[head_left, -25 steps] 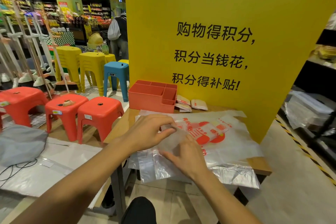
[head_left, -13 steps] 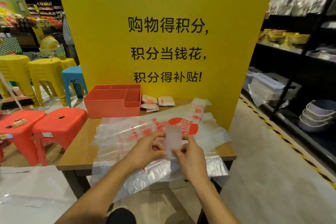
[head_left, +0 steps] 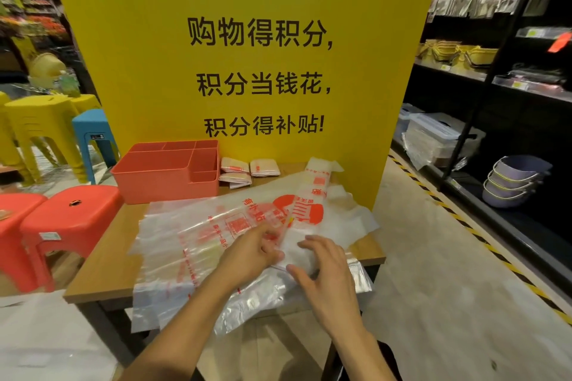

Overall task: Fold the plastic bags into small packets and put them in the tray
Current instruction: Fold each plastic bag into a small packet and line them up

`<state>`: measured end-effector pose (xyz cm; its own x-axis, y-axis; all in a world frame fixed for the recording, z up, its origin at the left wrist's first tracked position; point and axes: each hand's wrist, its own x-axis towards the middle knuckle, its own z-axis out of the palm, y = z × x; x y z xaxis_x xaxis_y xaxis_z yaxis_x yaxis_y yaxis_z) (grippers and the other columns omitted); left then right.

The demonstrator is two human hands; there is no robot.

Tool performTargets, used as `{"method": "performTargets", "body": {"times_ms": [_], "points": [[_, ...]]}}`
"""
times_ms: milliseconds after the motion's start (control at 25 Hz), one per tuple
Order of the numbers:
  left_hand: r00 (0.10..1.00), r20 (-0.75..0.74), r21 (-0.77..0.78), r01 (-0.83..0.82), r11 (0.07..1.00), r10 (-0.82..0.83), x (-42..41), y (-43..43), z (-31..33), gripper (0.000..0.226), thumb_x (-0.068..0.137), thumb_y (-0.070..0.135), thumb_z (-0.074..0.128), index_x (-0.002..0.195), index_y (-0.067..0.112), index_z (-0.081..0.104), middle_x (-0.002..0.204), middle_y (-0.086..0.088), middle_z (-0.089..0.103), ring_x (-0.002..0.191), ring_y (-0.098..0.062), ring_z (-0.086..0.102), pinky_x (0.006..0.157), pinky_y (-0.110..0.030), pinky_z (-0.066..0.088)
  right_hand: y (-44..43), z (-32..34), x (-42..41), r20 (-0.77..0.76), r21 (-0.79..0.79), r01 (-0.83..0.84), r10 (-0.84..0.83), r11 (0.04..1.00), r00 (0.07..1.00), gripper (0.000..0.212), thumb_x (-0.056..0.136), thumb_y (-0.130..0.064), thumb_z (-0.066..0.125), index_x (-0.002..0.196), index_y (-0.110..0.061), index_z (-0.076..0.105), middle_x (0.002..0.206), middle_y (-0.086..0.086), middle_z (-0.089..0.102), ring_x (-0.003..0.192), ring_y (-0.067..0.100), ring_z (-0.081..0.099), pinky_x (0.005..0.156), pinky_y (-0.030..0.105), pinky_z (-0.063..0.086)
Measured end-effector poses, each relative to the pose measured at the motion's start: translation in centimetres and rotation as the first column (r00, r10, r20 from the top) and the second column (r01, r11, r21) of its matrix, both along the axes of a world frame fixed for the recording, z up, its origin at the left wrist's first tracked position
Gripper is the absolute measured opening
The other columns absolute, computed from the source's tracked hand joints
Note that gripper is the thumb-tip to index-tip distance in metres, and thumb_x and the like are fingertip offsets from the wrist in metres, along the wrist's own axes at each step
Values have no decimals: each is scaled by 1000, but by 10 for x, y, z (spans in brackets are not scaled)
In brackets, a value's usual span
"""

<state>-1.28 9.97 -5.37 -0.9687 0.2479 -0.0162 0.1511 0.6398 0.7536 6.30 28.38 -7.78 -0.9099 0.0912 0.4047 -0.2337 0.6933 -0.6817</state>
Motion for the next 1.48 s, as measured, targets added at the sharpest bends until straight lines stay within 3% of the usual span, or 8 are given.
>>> {"method": "performTargets", "body": {"times_ms": [120, 360, 480, 600, 920, 1120, 1240, 1480], "points": [[1000, 14, -43, -17, 999, 17, 3, 5, 4, 40, 86, 43, 74, 122, 45, 58, 87, 15, 70, 87, -8, 68, 88, -45, 56, -2, -14, 0, 58, 160, -47, 38, 986, 998, 44, 90, -42, 75, 131, -33, 64, 140, -20, 53, 129, 2, 42, 108, 27, 42], [997, 29, -36, 75, 997, -74, 11, -2, 10, 61, 90, 44, 70, 143, 52, 40, 99, 18, 67, 92, -7, 67, 91, -44, 55, 6, -19, -13, -10, 207, -28, 30, 978, 999, 36, 91, -21, 75, 126, -28, 70, 133, -16, 63, 122, 2, 49, 102, 32, 51], [998, 1, -66, 58, 996, -58, 11, -2, 5, 50, 92, 49, 67, 136, 56, 43, 99, 20, 66, 93, -6, 65, 92, -41, 55, 6, -17, -17, -7, 289, -38, 42, 956, 999, 42, 91, -38, 75, 132, -31, 68, 138, -18, 61, 122, 5, 50, 99, 26, 47], [996, 80, 95, 32, 995, -40, 3, -5, -5, 48, 87, 51, 68, 131, 54, 48, 92, 19, 70, 95, -7, 69, 97, -46, 54, 5, -10, -21, 27, 348, -56, 50, 936, 998, 47, 94, -49, 67, 139, -34, 63, 145, -21, 56, 120, 5, 47, 97, 23, 43], [998, -66, -20, -9, 1000, 8, 4, 0, -7, 50, 94, 50, 68, 136, 56, 41, 91, 19, 68, 85, -2, 65, 80, -34, 53, 5, -5, -20, 81, 425, -68, 36, 902, 996, 49, 96, -42, 60, 144, -34, 57, 151, -18, 52, 113, 10, 47, 93, 28, 47], [996, -79, -10, 47, 999, -48, 3, -4, -9, 40, 89, 60, 71, 127, 51, 63, 115, 23, 60, 102, 5, 63, 95, -37, 54, 11, -1, -23, 87, 391, -106, 77, 914, 993, 39, 92, -23, 60, 130, -27, 64, 128, -13, 67, 104, 12, 46, 84, 34, 50], [991, -66, -18, 116, 993, -117, 2, -7, -7, 47, 78, 59, 82, 121, 46, 71, 110, 17, 54, 99, -5, 60, 90, -34, 53, 17, 1, -27, 66, 362, -114, 97, 925, 993, 34, 92, -18, 66, 125, -27, 68, 116, -12, 71, 105, 13, 49, 82, 36, 51], [965, -207, -160, 130, 979, -162, 8, -5, 6, 16, 84, 40, 82, 99, 38, 76, 100, 16, 55, 89, -8, 56, 80, -33, 51, 26, 8, -27, 31, 246, -154, 152, 957, 988, 12, 100, -36, 62, 108, -37, 71, 98, -16, 68, 96, 6, 56, 80, 33, 50]]}}
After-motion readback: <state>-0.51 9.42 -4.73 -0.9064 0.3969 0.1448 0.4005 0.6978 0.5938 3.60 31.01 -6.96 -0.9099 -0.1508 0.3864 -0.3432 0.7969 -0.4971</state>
